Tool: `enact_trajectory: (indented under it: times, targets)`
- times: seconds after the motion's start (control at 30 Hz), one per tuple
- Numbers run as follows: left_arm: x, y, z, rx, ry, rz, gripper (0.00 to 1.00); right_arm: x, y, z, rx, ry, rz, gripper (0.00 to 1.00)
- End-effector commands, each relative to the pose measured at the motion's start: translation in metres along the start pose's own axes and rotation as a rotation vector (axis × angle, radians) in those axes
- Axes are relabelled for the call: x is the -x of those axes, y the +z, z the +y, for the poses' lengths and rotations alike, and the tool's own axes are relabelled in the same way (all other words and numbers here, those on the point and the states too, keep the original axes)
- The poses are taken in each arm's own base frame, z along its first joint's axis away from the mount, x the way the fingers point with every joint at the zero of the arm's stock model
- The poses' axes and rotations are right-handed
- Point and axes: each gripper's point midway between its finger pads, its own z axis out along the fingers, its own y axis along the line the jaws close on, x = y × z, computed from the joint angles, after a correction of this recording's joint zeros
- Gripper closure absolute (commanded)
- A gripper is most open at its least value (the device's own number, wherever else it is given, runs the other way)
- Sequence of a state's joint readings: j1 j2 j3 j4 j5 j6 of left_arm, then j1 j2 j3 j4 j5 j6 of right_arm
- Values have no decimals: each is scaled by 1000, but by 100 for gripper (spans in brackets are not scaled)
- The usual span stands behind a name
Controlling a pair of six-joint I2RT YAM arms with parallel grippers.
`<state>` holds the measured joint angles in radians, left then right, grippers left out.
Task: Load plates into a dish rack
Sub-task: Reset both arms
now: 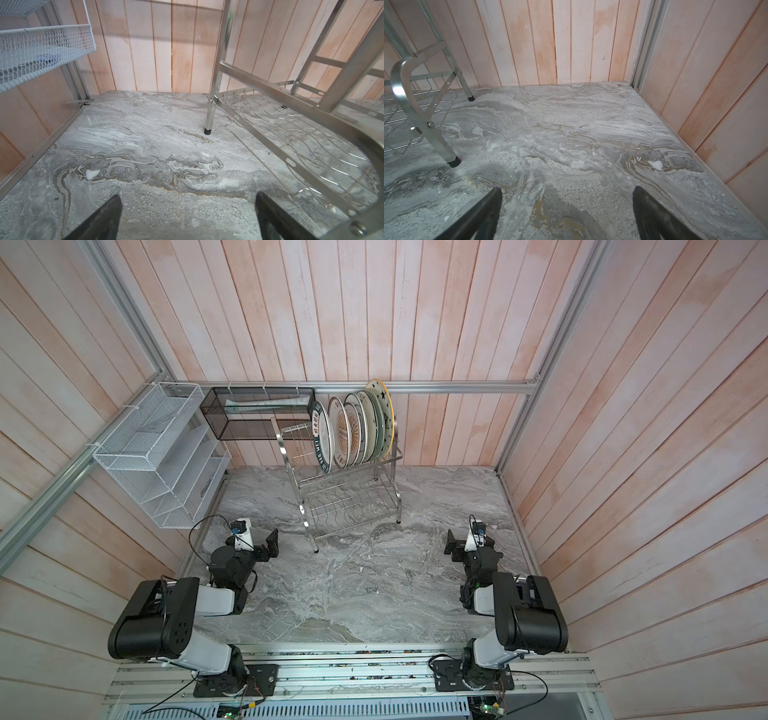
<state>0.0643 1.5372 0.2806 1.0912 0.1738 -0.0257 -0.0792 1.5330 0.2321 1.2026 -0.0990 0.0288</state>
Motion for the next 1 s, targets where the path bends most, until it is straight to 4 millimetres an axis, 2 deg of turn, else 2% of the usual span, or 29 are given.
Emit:
enact_trajectory:
  times: [0.0, 0.57, 0.63, 0.73, 0.8, 0.9, 0.97]
  targets:
    - [5, 3, 3, 14, 16, -11, 0, 9, 3, 0, -3, -10, -21, 2]
    - [6, 3, 3, 14, 15, -13, 0, 10, 3, 0, -4, -9, -22, 2]
    - [6, 3, 3, 14, 16, -13, 0, 10, 2, -9, -70, 8, -26, 2]
    - [6, 3, 3, 14, 16, -13, 0, 14, -12, -34, -321, 37, -72, 2]
    - [5, 3, 3, 15, 14, -12, 0, 14, -12, -38, -357, 42, -75, 2]
    - [5, 3, 3, 14, 17, -13, 0, 12, -9, -32, -308, 33, -62, 2]
    - [5, 3, 2, 13, 16, -11, 0, 12, 1, -4, -96, -20, -44, 2]
